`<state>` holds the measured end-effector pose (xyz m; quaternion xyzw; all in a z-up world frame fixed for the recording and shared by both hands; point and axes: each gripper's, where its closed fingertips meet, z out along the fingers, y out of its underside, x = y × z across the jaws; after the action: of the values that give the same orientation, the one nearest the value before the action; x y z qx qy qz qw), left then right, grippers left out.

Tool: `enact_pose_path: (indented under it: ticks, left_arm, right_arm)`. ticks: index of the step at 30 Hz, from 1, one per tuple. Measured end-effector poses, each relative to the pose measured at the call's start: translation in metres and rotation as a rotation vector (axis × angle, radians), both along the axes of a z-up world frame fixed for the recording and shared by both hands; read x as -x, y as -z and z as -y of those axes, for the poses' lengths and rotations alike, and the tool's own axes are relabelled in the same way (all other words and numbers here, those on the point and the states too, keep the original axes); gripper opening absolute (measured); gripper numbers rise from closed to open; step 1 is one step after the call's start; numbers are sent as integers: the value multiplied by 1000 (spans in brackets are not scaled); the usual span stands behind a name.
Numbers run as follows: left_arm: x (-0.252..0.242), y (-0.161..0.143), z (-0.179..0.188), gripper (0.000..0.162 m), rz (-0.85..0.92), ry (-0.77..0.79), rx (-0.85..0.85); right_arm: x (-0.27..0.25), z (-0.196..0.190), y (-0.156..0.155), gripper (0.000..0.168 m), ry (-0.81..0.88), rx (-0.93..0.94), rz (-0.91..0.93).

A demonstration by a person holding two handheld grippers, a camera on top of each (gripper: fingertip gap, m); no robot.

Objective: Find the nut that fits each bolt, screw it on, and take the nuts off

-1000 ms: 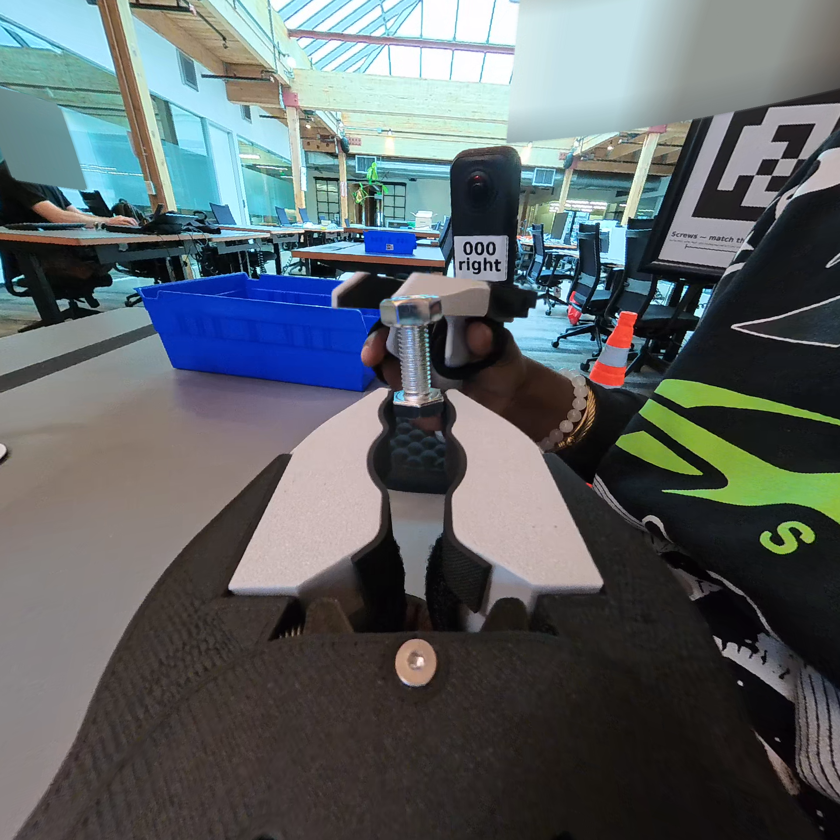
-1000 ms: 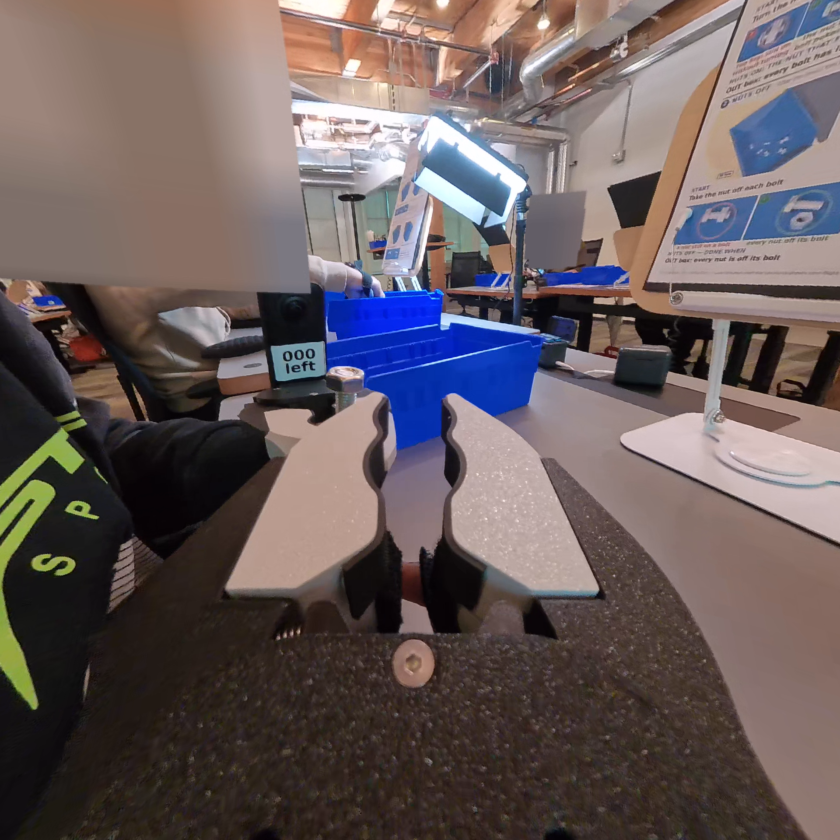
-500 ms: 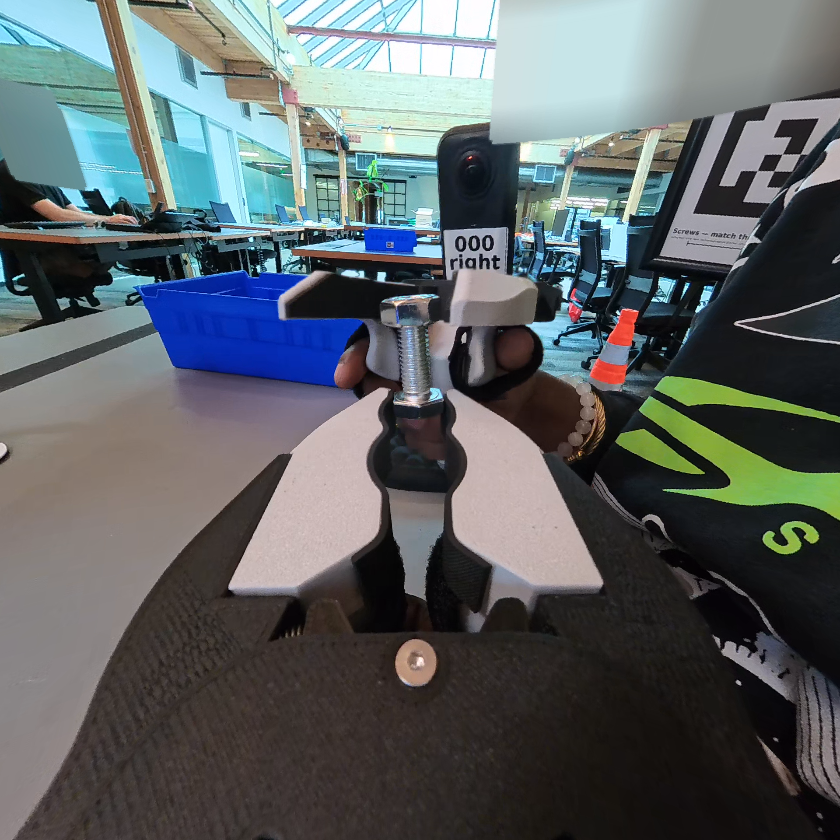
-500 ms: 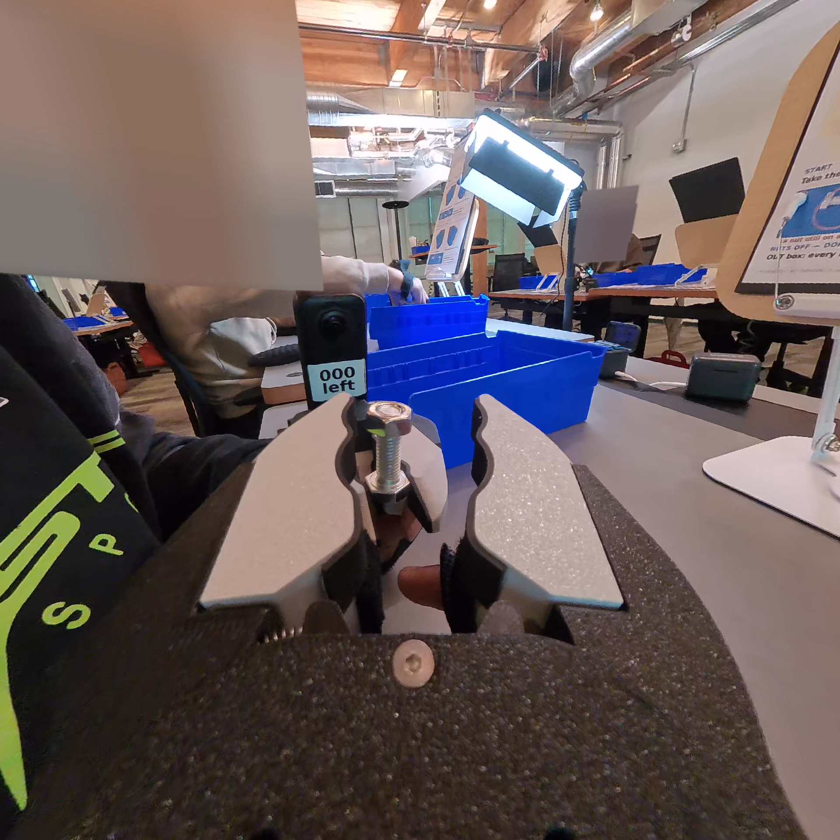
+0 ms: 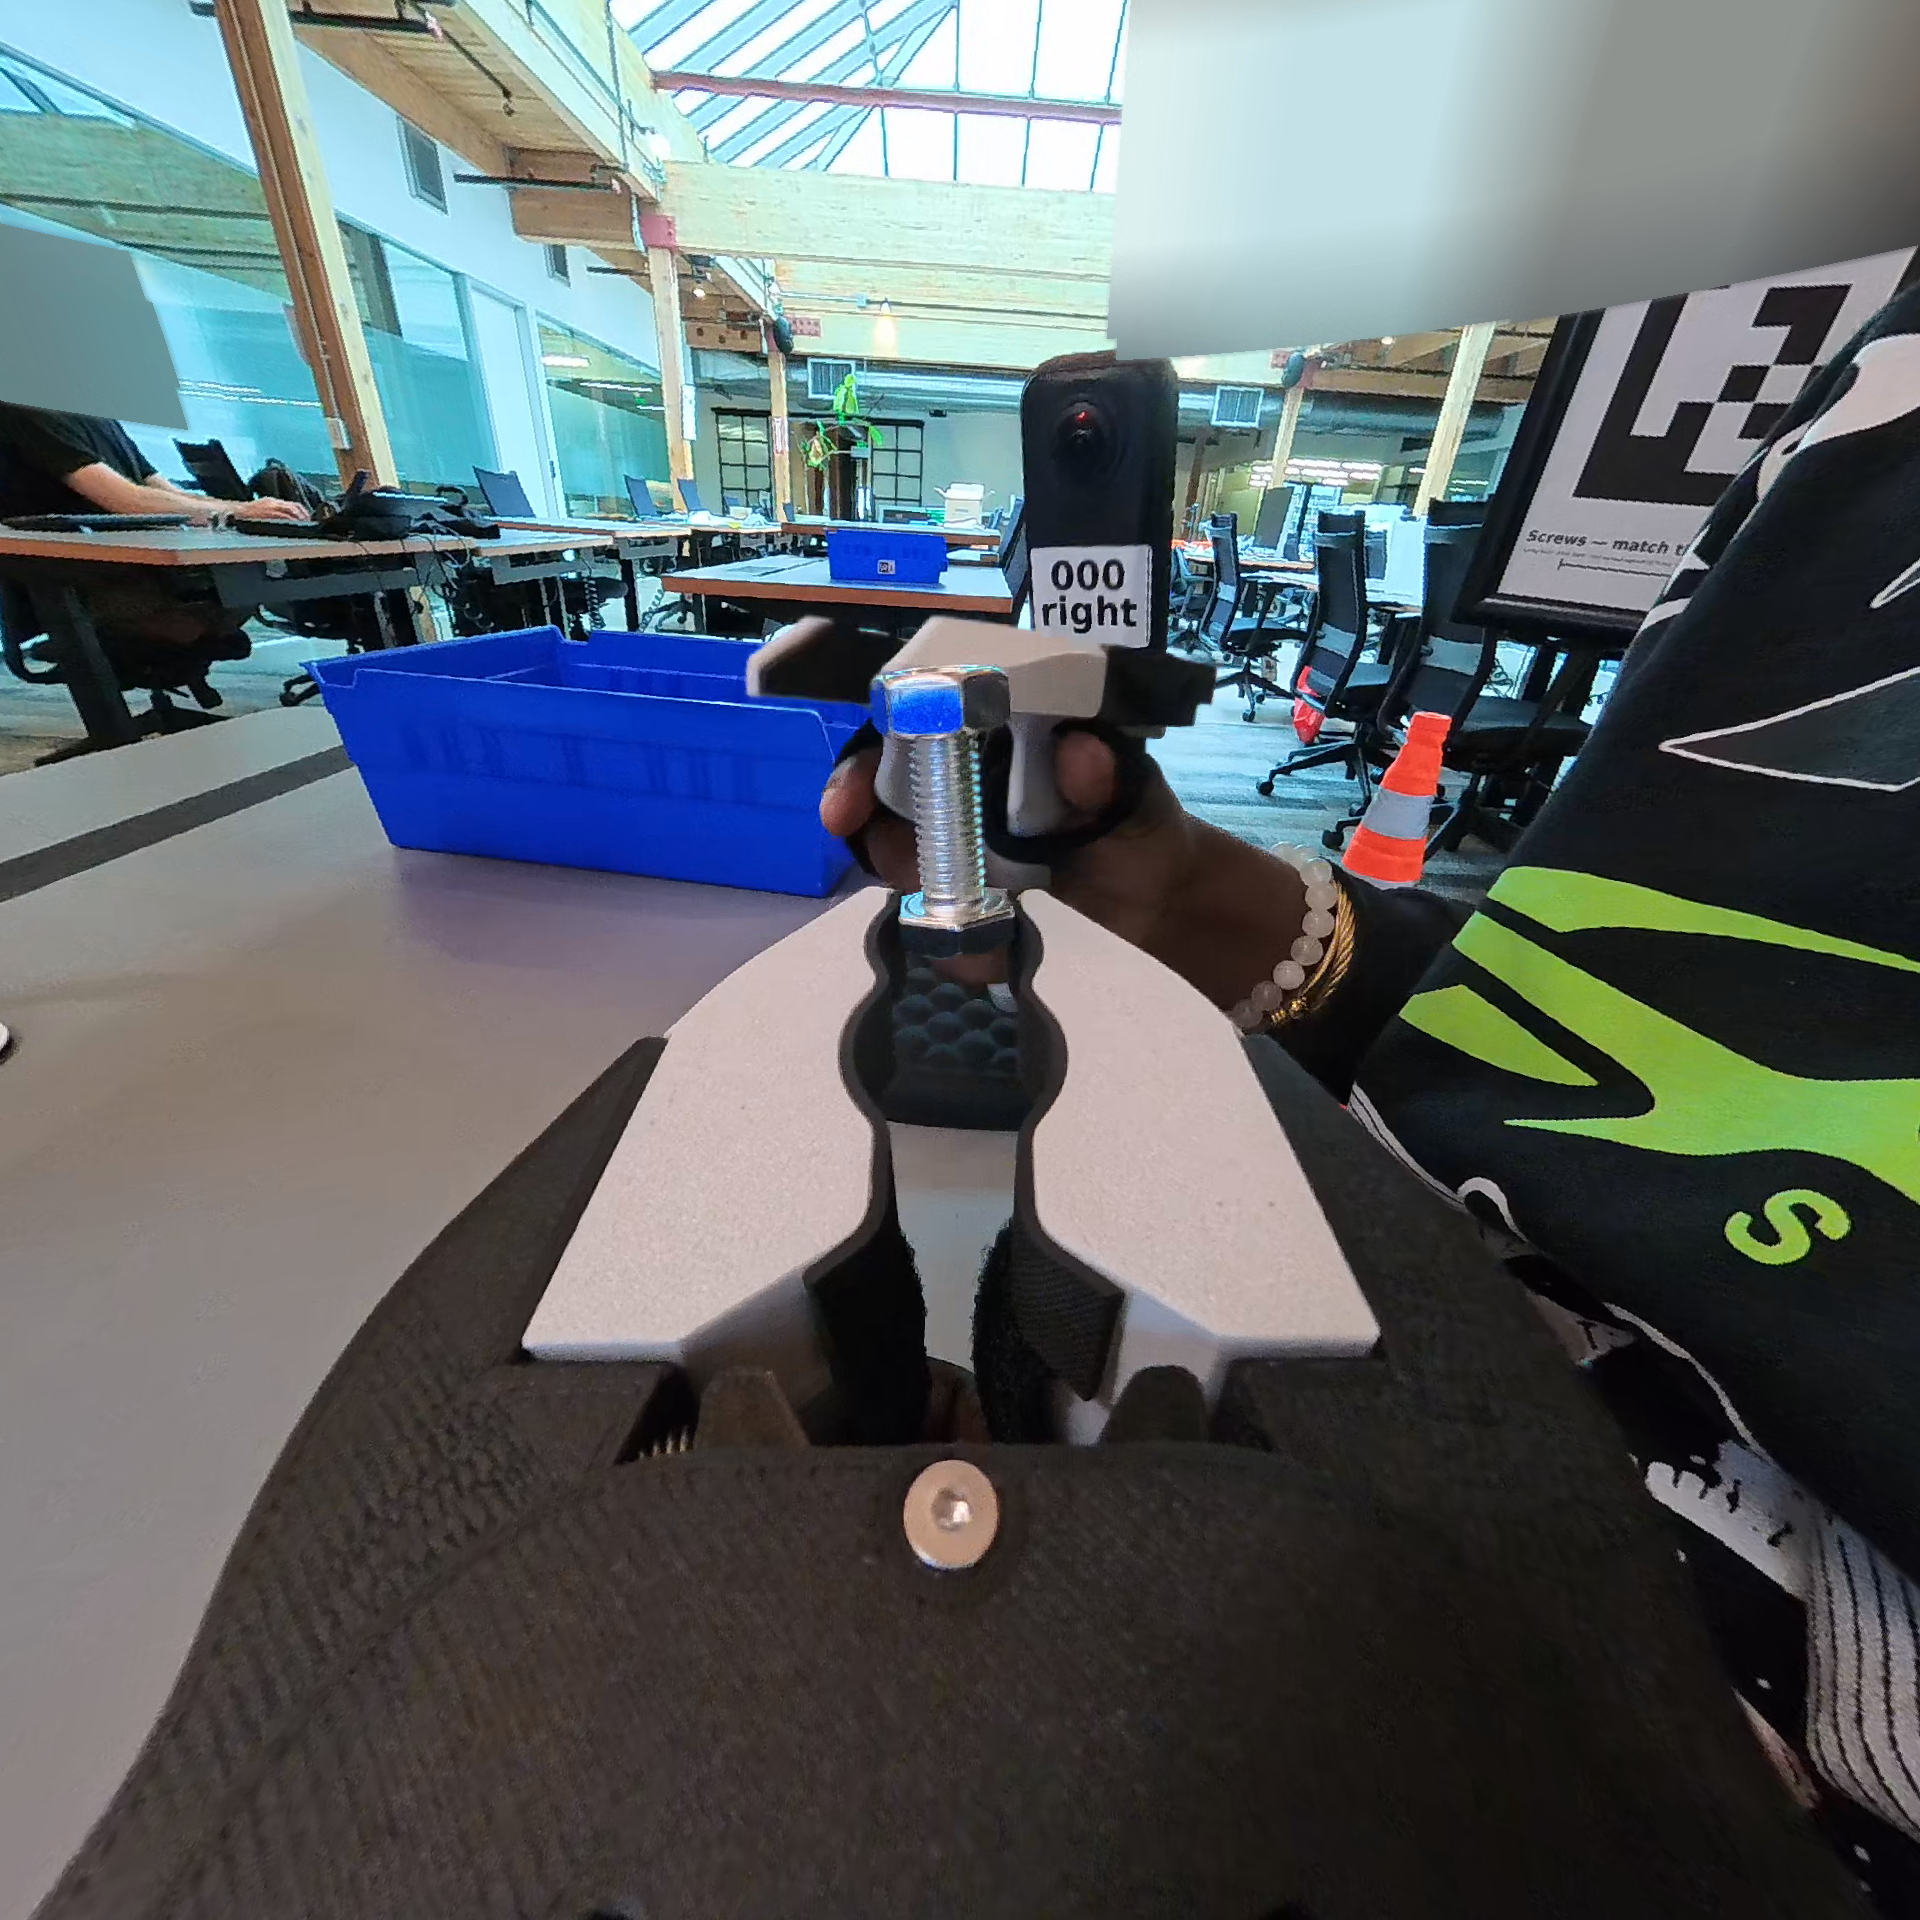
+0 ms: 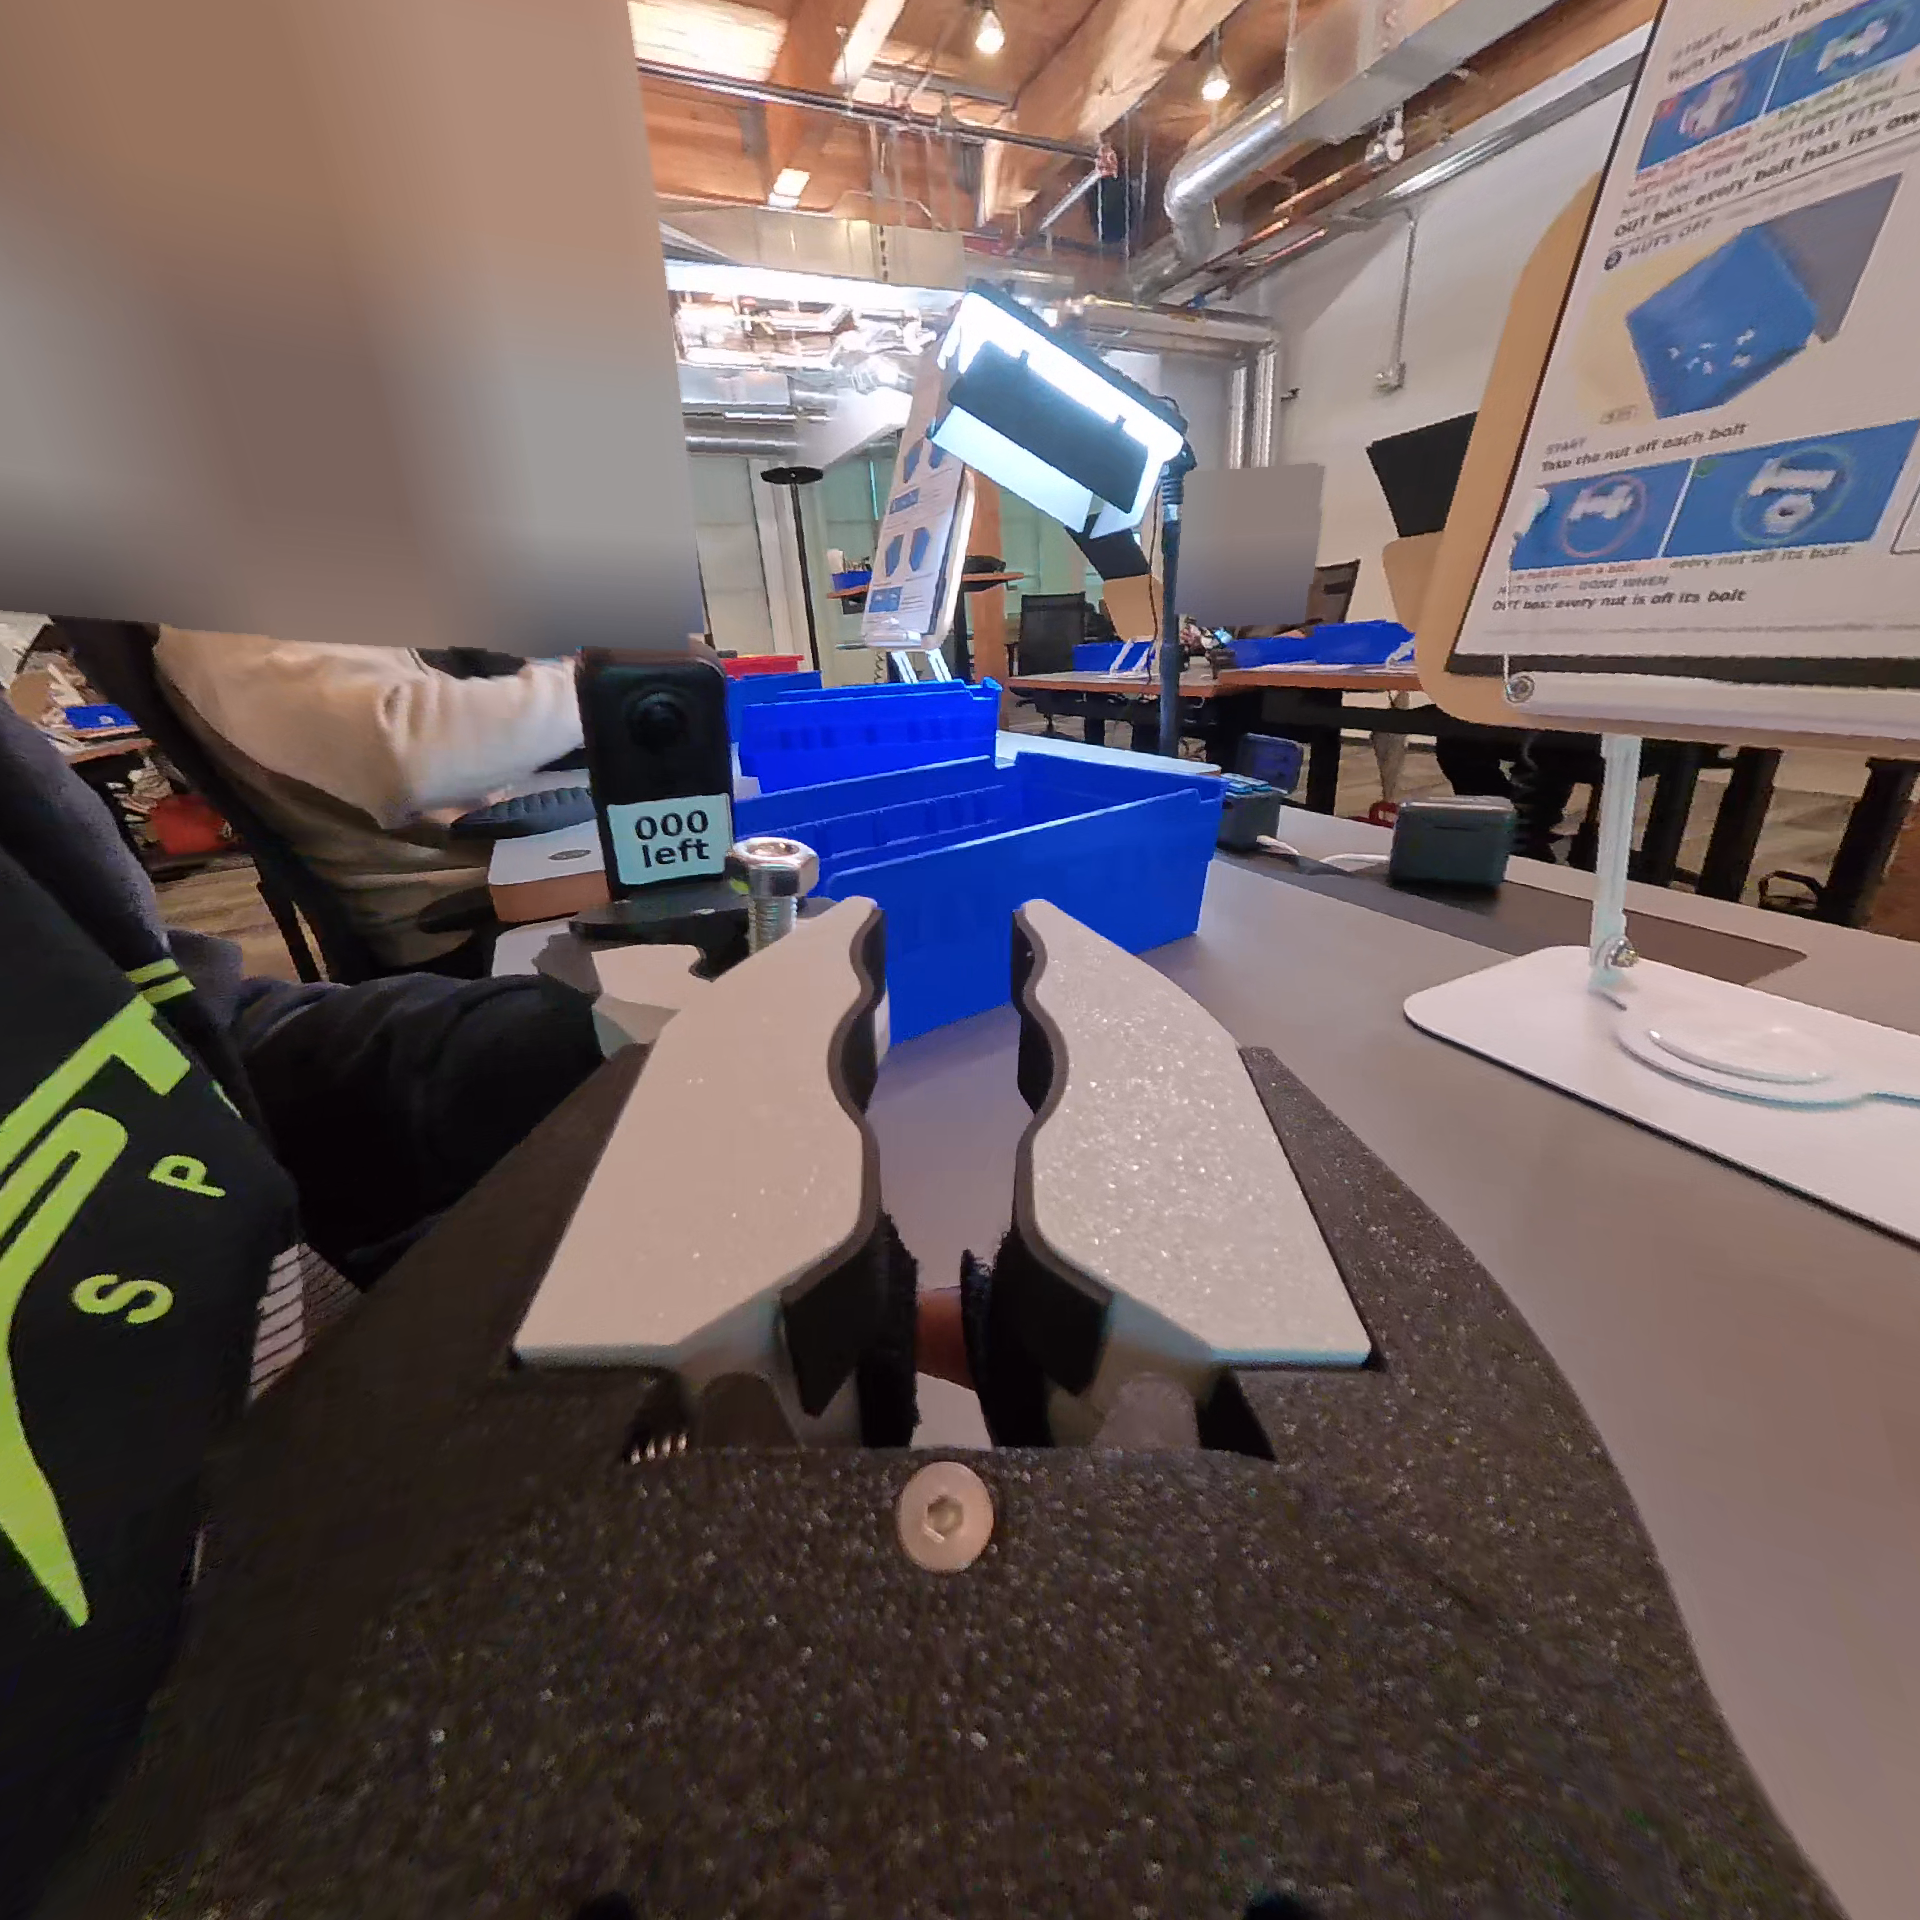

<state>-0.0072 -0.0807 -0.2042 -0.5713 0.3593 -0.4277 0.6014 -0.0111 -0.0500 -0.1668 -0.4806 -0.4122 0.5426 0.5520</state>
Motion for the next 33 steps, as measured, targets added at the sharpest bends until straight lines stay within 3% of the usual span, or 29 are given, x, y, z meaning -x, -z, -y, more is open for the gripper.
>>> enact_pose_path:
  ticks: [9,15,21,22,23,25,33]
  left_arm:
    - [0,2,-1,19,-8,-5,2]
    - [0,1,0,19,-8,-4,0]
    - [2,-1,-2,19,8,-14,4]
    - [3,-1,-3,19,8,-18,8]
    - [2,-2,-1,19,15,-7,0]
    - [2,-3,1,19,19,-1,-8]
    - [1,0,-1,19,4,-8,-1]
  right_arm:
    - [29,23,-6,48,-102,-8,1]
    - [43,25,-4,48,-99,1,21]
    - [22,17,-4,43,-96,19,4]
    - [17,13,-2,40,-73,18,9]
    - [13,6,-1,26,-35,14,11]
    - [6,4,-3,24,-27,-2,-5]
    - [18,19,-8,35,-96,-16,-15]
